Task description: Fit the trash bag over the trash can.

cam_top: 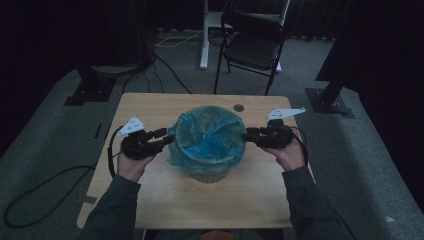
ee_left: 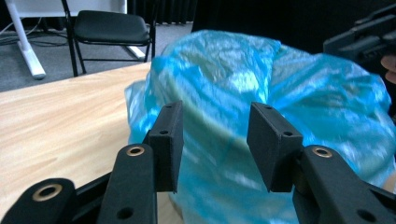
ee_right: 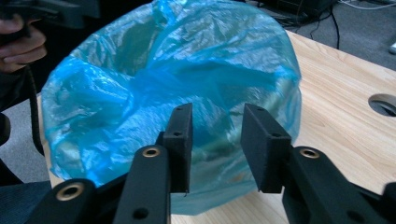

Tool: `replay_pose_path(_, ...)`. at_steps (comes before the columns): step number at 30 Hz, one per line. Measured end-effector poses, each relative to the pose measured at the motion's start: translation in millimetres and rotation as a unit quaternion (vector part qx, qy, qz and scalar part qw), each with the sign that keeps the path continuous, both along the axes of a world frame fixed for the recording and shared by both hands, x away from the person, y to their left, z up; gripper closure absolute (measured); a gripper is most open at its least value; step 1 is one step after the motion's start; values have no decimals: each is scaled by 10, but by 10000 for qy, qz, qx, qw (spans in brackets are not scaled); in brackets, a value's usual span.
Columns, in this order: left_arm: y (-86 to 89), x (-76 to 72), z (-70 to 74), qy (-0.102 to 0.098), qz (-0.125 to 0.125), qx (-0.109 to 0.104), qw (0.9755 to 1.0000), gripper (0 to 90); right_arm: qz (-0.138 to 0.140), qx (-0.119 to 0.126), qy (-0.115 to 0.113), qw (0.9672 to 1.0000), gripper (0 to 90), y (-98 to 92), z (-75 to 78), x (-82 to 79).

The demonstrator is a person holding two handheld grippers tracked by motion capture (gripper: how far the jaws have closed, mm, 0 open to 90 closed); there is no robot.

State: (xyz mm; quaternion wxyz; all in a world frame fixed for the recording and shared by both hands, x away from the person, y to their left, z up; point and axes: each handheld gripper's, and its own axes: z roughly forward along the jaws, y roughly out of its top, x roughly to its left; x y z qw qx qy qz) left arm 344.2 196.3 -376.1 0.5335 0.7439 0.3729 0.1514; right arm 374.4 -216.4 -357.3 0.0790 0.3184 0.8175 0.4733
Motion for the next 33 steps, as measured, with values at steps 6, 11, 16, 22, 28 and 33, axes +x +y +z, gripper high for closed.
replay_pose_path(6, -109, 224, 41, 108, 60, 112, 9999, 544, 151, -80, -27, 9999, 590, 86, 8, -26)
replay_pose_path(11, -179, 395, -12, 212, 226, 300, 9991, 543, 220, -175, -84, 9996, 580, 109, -11, -23)
replay_pose_path(16, -219, 475, -60, 278, 329, 392, 9983, 556, 95, -349, -200, 9991, 581, 104, -14, -33)
replay_pose_path(22, -252, 517, -44, 300, 366, 332, 9983, 665, -29, -382, -223, 9990, 699, 77, -36, -30)
replay_pose_path(28, -251, 557, -2, 261, 393, 191, 9987, 801, -1, -320, -186, 9993, 862, 49, -18, -10)
replay_pose_path(33, -230, 626, -15, 337, 544, 177, 9978, 867, -38, -331, -190, 9993, 900, 38, -22, 2)
